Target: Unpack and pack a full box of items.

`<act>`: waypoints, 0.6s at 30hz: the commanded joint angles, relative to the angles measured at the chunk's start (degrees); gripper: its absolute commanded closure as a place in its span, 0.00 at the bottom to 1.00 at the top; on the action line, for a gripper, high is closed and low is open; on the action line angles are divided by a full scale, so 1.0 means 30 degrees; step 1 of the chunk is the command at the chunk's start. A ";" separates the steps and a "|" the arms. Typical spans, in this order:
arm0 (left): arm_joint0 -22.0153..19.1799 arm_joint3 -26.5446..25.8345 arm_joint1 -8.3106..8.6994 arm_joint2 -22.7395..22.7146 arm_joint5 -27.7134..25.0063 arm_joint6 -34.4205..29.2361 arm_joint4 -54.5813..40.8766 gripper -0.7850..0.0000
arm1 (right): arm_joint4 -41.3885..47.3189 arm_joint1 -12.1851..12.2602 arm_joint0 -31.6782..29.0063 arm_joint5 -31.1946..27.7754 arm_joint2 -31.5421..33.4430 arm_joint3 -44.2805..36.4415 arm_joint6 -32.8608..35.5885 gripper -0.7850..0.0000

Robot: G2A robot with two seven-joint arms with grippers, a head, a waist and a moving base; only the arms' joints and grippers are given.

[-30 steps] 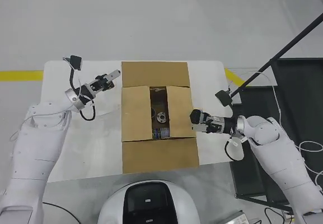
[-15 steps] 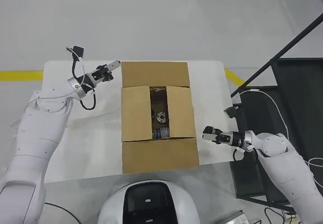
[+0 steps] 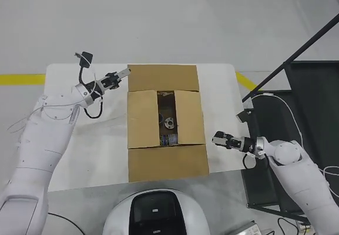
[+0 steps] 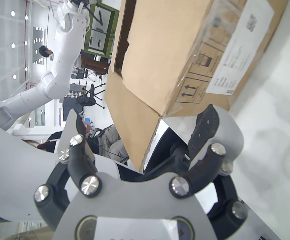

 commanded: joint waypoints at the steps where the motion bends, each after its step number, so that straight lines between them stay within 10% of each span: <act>1: -0.0218 0.0403 -0.0142 0.0338 0.0274 0.0089 -0.0148 0.00 | -0.0239 0.0033 -0.0292 0.0336 0.0151 0.0065 -0.0264 0.00; 18: -0.3909 0.8545 -0.2536 0.3581 -0.2333 0.2374 -0.1627 0.00 | -0.0923 0.0045 -0.1191 0.2249 -0.1310 -0.0463 0.2373 0.00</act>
